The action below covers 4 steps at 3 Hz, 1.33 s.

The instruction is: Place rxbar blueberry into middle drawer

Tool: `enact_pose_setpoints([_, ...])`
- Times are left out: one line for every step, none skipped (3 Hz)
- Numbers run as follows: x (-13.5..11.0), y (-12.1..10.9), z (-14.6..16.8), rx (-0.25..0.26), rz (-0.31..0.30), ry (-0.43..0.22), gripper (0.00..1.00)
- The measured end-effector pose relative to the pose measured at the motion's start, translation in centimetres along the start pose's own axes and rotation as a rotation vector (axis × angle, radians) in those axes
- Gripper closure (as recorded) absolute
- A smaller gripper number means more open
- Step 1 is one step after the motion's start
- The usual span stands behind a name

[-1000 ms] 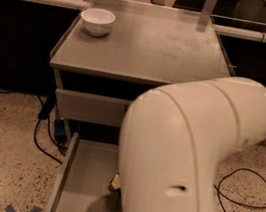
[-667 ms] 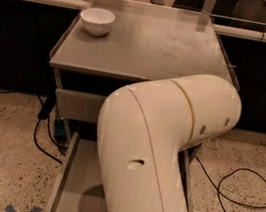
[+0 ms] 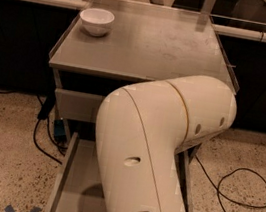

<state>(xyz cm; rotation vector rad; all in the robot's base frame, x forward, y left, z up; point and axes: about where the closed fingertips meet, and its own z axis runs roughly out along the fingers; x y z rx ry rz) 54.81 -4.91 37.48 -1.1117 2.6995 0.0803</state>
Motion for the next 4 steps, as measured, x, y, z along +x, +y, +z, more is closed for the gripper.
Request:
enact_pose_setpoints([0.00,0.00,0.00,0.000,0.000,0.000,0.35])
enact_pose_setpoints([0.00,0.00,0.00,0.000,0.000,0.000,0.12])
enact_pose_setpoints([0.01,0.01,0.01,0.000,0.000,0.000,0.00])
enact_pose_setpoints([0.01,0.01,0.01,0.000,0.000,0.000,0.00])
